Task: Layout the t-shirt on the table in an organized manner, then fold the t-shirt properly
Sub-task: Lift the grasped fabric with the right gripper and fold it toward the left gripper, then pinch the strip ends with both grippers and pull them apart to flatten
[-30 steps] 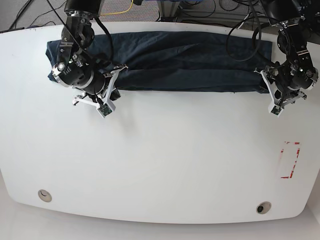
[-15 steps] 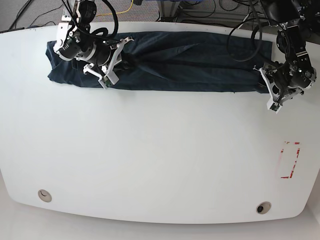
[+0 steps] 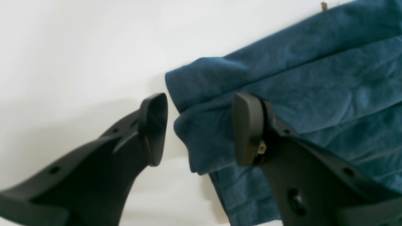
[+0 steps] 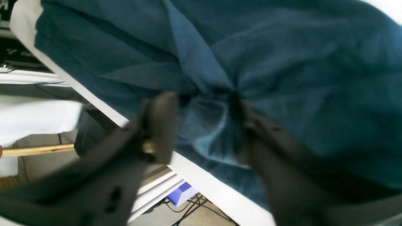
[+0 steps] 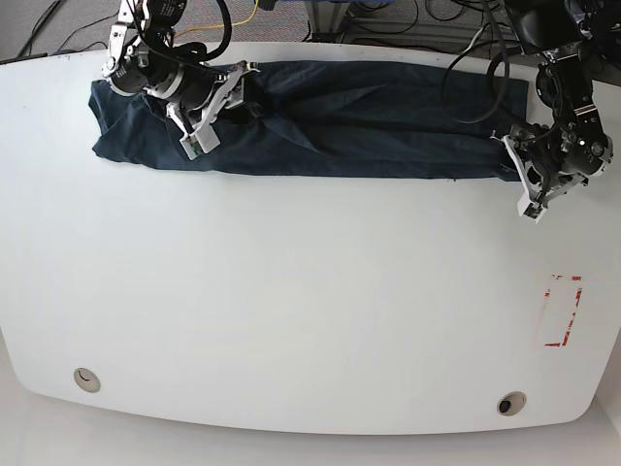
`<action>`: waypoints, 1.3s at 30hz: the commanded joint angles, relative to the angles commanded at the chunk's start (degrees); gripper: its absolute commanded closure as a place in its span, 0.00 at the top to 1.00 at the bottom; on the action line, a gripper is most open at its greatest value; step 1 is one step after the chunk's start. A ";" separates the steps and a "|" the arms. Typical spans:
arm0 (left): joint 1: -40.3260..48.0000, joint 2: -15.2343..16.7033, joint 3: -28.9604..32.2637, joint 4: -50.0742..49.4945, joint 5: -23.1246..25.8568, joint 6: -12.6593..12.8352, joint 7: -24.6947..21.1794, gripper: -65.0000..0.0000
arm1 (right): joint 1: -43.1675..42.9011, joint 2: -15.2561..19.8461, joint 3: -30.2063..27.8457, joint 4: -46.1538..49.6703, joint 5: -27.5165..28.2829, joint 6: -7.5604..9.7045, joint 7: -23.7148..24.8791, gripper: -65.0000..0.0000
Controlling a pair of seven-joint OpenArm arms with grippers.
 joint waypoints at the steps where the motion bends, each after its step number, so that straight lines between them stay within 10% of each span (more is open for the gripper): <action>1: 0.00 0.00 0.00 0.00 0.00 0.00 0.00 0.48 | 0.00 0.00 0.00 0.00 0.00 0.00 0.00 0.50; 25: 0.97 -0.09 1.05 10.20 0.00 0.00 0.09 0.48 | 3.08 7.38 10.99 -0.26 -0.09 0.62 0.18 0.51; 39: 10.81 0.62 3.96 10.11 -7.03 0.00 0.09 0.48 | 5.98 8.70 11.08 -9.76 -0.44 0.70 0.35 0.22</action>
